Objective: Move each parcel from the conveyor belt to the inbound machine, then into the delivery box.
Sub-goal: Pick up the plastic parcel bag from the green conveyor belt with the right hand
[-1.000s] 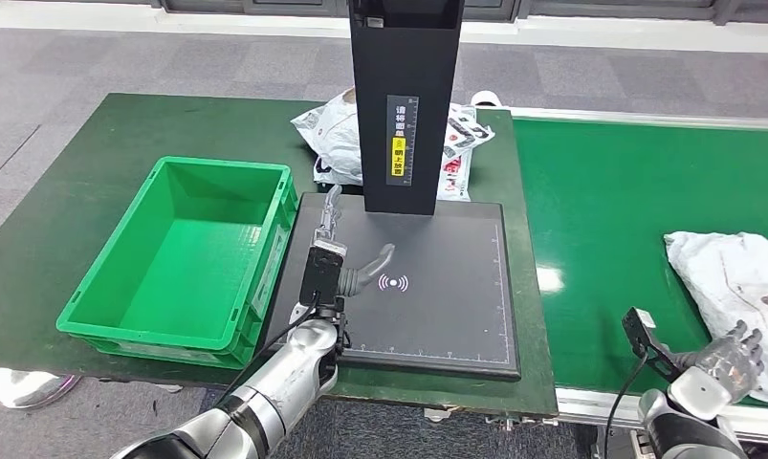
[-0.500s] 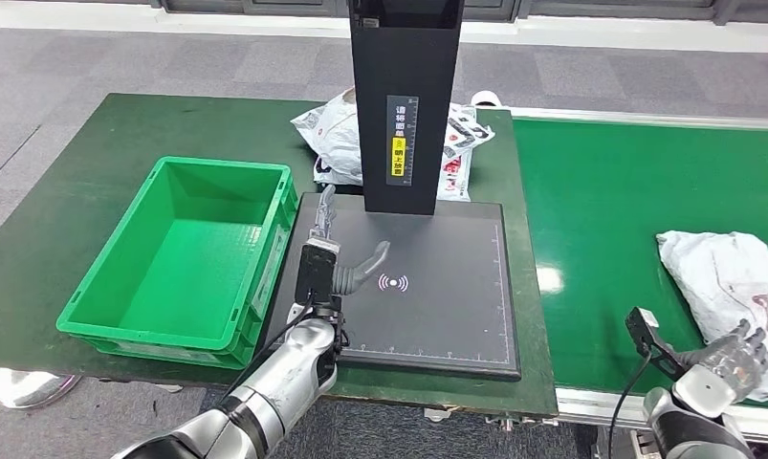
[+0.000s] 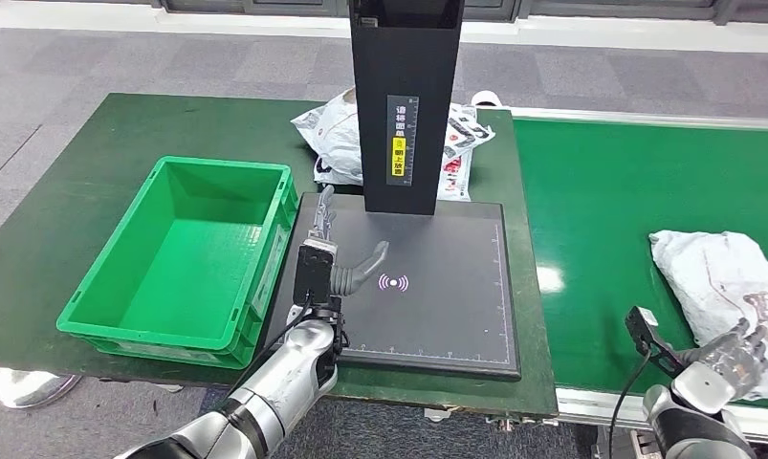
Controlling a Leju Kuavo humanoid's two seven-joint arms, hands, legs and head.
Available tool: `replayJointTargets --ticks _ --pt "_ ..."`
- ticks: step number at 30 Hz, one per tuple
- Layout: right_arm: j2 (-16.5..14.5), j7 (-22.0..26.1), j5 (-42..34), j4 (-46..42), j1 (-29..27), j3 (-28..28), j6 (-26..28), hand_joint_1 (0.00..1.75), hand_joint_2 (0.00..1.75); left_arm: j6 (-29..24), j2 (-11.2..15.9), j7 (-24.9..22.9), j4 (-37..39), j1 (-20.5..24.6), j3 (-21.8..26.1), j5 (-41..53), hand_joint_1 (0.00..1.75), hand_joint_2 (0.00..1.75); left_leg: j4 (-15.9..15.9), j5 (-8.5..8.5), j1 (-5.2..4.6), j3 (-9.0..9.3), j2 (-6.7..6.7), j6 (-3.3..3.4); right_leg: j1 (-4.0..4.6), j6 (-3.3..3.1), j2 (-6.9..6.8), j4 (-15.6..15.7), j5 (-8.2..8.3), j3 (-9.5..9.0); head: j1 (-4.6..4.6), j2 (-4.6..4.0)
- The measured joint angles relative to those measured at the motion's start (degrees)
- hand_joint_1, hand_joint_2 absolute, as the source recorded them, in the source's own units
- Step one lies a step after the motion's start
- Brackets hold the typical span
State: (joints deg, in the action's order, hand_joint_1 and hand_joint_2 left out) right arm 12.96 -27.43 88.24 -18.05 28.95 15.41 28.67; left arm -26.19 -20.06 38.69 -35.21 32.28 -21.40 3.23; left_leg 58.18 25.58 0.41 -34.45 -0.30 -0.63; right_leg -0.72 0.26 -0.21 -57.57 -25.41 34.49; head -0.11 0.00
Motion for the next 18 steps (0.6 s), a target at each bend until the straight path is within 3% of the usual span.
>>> replayJointTargets --ticks 18 --pt "0.0 0.6 -0.2 0.4 0.3 -0.3 -2.4 0.0 1.75 0.1 0.0 0.0 -0.1 -0.1 0.0 0.0 0.0 1.75 0.0 0.0 0.0 0.0 0.0 0.0 0.0 0.0 0.0 0.0 0.0 0.0 0.0 0.0"
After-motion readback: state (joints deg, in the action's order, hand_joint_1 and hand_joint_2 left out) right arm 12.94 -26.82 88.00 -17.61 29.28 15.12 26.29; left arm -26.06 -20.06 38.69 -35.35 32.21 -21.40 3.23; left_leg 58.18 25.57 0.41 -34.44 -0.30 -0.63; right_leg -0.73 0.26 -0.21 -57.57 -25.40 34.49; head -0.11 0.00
